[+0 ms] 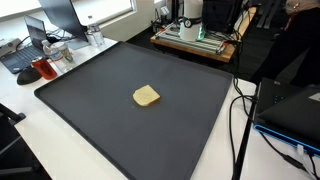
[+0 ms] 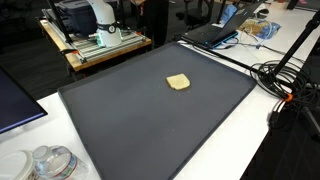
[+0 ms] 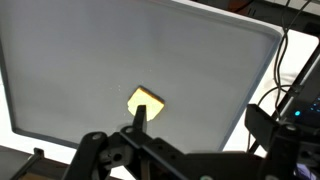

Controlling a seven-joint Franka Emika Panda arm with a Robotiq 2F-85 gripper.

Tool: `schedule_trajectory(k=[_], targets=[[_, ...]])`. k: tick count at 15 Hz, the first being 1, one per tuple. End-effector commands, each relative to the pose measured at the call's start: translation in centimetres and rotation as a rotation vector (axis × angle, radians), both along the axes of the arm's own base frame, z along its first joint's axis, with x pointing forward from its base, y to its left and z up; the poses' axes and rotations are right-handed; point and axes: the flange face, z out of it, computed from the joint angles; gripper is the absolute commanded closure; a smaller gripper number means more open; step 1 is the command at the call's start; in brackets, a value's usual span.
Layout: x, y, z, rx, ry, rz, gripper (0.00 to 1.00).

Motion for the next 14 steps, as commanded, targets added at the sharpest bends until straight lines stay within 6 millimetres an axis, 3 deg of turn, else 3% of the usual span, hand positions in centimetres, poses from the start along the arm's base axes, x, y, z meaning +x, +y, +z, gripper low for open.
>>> schedule_trajectory(k=[1, 6, 11, 14], targets=[[4.5, 1.9, -4.3, -0.052, 0.057, -0.032, 0.00], [10.0, 2.9, -10.2, -0.122, 0.094, -0.094, 0.00], [14.7, 4.5, -14.3, -0.193, 0.103, -0.123, 0.00], [16.7, 6.6, -16.3, -0.219, 0.106, -0.128, 0.00]])
